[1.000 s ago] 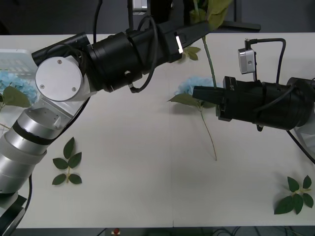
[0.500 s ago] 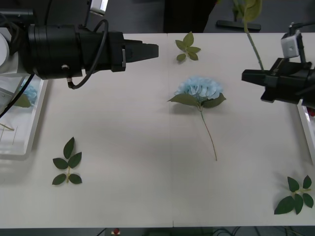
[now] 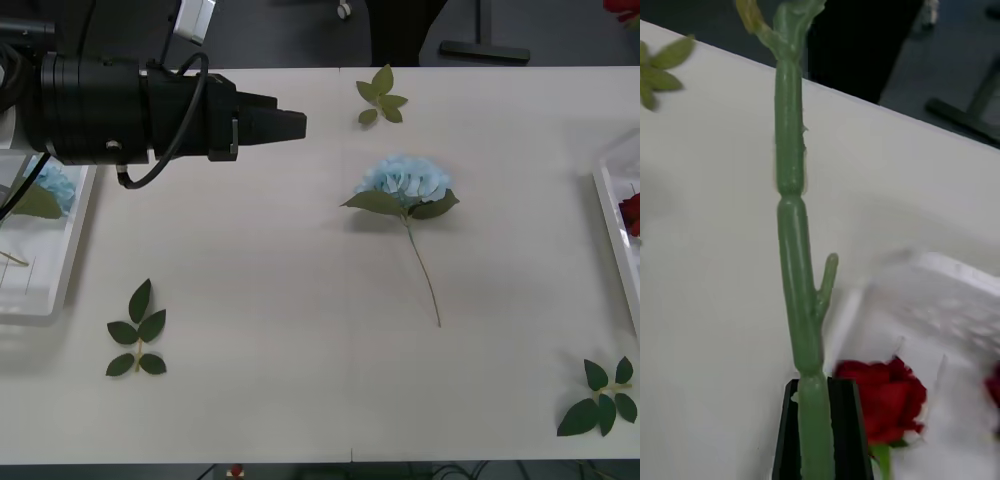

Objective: Place the red flowers into the right box and the blue flowers into the left box. If a person shows an open palm, hand one flower to the person first, then continue sorting.

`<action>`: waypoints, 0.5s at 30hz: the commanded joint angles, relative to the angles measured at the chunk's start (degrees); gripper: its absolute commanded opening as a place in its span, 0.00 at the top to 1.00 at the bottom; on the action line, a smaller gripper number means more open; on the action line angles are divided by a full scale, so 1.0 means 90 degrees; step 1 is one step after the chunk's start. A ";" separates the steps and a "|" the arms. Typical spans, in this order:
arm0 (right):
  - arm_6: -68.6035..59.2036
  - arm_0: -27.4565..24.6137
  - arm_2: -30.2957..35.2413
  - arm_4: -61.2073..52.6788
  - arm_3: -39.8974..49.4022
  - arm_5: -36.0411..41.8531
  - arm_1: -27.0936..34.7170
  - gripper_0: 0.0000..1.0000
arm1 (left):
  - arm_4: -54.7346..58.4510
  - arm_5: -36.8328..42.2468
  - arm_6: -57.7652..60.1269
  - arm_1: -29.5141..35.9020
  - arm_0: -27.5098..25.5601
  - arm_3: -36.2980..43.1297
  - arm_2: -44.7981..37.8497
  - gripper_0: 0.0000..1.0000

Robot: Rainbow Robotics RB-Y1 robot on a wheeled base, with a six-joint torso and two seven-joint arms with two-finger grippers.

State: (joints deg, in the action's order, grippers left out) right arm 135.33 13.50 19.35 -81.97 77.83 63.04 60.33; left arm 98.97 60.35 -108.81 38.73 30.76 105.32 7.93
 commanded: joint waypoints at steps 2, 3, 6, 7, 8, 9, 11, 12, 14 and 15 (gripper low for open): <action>-0.0008 0.0121 0.0037 0.0006 -0.0767 -0.0130 0.0719 1.00 | 0.0098 -0.0065 -0.0127 0.0052 -0.0059 0.0212 -0.0139 0.02; 0.0022 0.0101 0.0037 0.0006 -0.0874 -0.0140 0.0797 1.00 | 0.0107 -0.0065 -0.0127 0.0061 -0.0059 0.0212 -0.0139 0.02; 0.0070 -0.0065 0.0037 -0.0004 -0.1099 -0.0218 0.0983 1.00 | 0.0117 -0.0065 -0.0136 0.0052 -0.0059 0.0212 -0.0149 0.02; 0.0070 -0.0182 0.0037 0.0006 -0.1138 -0.0306 0.1041 1.00 | 0.0117 -0.0074 -0.0127 0.0052 -0.0059 0.0212 -0.0139 0.02; 0.0080 -0.0338 0.0037 0.0006 -0.1148 -0.0423 0.1100 1.00 | 0.0117 -0.0074 -0.0127 0.0052 -0.0059 0.0212 -0.0139 0.02; 0.0070 -0.0465 0.0037 0.0006 -0.1148 -0.0520 0.1139 1.00 | 0.0117 -0.0065 -0.0127 0.0052 -0.0059 0.0212 -0.0149 0.02; 0.0080 -0.0895 0.0037 0.0006 -0.1148 -0.0862 0.1256 1.00 | 0.0117 -0.0094 -0.0127 0.0052 -0.0059 0.0212 -0.0149 0.02; 0.0090 -0.1032 0.0037 0.0035 -0.1148 -0.0979 0.1276 1.00 | 0.0117 -0.0094 -0.0127 0.0052 -0.0059 0.0212 -0.0139 0.02; 0.0090 -0.1295 0.0047 0.0075 -0.1148 -0.1175 0.1315 1.00 | 0.0117 -0.0104 -0.0127 0.0042 -0.0059 0.0212 -0.0139 0.02; 0.0100 -0.1471 0.0076 0.0153 -0.1148 -0.1311 0.1305 1.00 | 0.0117 -0.0104 -0.0127 0.0052 -0.0059 0.0212 -0.0139 0.02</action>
State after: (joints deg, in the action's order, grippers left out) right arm 135.35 3.25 19.41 -81.87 66.84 52.72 70.04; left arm 99.51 60.17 -108.81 38.73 30.38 105.36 7.93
